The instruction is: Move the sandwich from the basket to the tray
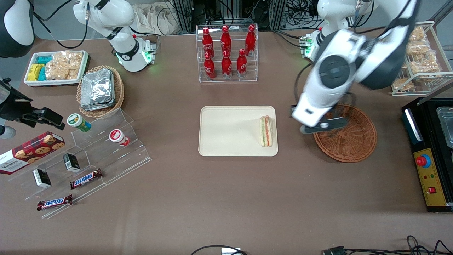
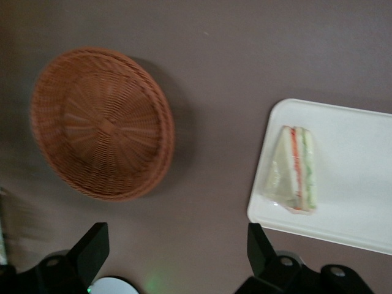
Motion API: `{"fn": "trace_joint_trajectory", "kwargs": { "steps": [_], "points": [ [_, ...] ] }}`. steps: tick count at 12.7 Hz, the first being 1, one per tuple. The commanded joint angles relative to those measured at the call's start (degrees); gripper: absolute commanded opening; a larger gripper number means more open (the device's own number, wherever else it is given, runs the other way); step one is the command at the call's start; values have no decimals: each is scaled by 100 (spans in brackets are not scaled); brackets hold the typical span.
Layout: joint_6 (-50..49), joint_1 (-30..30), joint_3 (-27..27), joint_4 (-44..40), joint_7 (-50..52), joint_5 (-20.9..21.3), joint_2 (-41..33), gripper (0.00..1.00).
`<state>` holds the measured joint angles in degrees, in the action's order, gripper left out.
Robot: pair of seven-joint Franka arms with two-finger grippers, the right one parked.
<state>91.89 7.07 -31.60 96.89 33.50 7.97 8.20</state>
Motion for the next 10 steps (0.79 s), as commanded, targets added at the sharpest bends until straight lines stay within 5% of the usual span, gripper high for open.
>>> {"fn": "trace_joint_trajectory", "kwargs": {
  "steps": [1,7,10],
  "points": [
    [39,-179,1134,688,-1019,-366,-1010,100],
    [-144,-662,2621,526,-1704,-375,-1479,100],
    [-197,-716,2983,191,-2243,-909,-1331,100]
  ]
}}
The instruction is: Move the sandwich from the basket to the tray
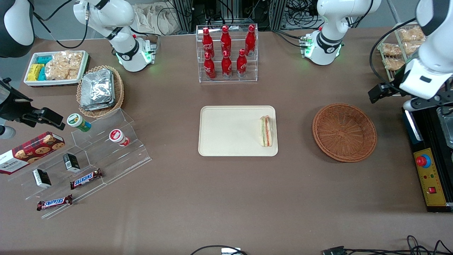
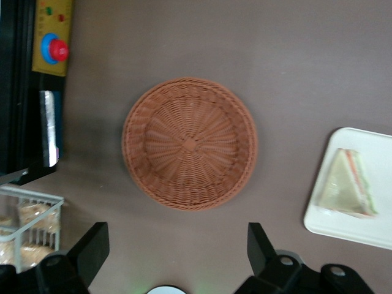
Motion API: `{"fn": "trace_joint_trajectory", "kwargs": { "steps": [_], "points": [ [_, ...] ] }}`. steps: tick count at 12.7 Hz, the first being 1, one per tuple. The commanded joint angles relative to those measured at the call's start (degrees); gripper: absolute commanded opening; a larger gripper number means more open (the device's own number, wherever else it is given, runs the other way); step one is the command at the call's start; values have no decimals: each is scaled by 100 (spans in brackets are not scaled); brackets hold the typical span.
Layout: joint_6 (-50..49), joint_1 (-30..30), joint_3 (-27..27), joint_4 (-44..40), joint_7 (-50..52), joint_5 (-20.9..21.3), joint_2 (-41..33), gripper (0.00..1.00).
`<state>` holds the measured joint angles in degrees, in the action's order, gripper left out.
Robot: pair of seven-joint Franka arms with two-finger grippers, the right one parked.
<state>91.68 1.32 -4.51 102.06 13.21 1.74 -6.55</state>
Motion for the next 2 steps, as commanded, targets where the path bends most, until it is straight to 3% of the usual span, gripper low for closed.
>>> {"fn": "trace_joint_trajectory", "kwargs": {
  "steps": [1,2],
  "points": [
    [-316,-167,345,-510,-239,-297,250,100],
    [-482,-185,337,-729,-240,-227,382,100]
  ]
}}
